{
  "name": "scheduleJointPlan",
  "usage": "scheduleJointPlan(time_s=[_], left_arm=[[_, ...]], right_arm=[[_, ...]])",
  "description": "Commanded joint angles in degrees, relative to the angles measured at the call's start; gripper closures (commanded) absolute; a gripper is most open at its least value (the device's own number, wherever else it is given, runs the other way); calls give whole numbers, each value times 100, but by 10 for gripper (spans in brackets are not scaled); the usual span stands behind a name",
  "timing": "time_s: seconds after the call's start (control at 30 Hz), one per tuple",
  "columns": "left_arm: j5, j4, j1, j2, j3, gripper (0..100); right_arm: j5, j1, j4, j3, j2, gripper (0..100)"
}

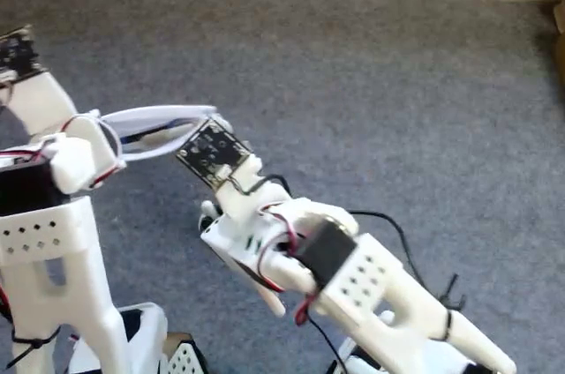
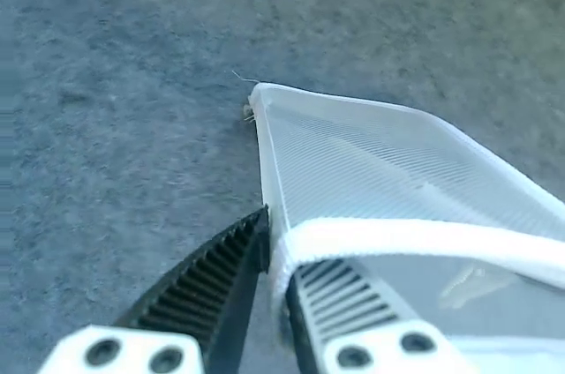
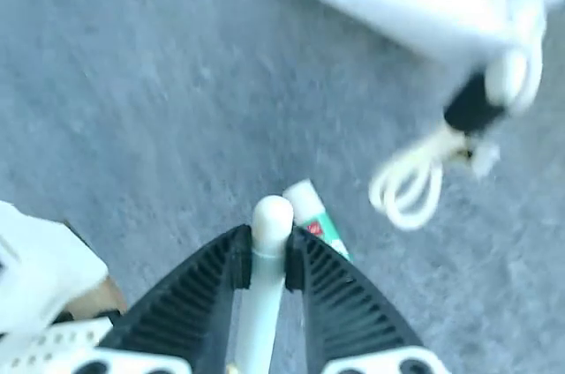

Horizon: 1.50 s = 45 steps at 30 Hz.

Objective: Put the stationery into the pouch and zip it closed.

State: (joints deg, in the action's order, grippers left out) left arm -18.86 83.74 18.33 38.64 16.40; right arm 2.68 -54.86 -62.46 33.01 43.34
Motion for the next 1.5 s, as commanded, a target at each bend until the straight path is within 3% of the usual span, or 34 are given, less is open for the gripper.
scheduleJointPlan(time_s=[0.0, 0.17, 0.43, 1.17, 1.47], left_arm=[[-44, -114, -567, 145, -259, 993], [-44, -114, -716, 145, -251, 993], [-35, -114, -743, 145, -242, 993], [-26, -114, -708, 145, -233, 993], [-18, -158, -708, 145, -40, 992]], right_arm=[[18, 75, -13, -40, 681, 995], [18, 66, -4, -40, 1437, 995], [9, 66, 901, -31, 2308, 995], [9, 295, 3547, -4, 2378, 995], [9, 1112, 6360, 1569, 2378, 995]])
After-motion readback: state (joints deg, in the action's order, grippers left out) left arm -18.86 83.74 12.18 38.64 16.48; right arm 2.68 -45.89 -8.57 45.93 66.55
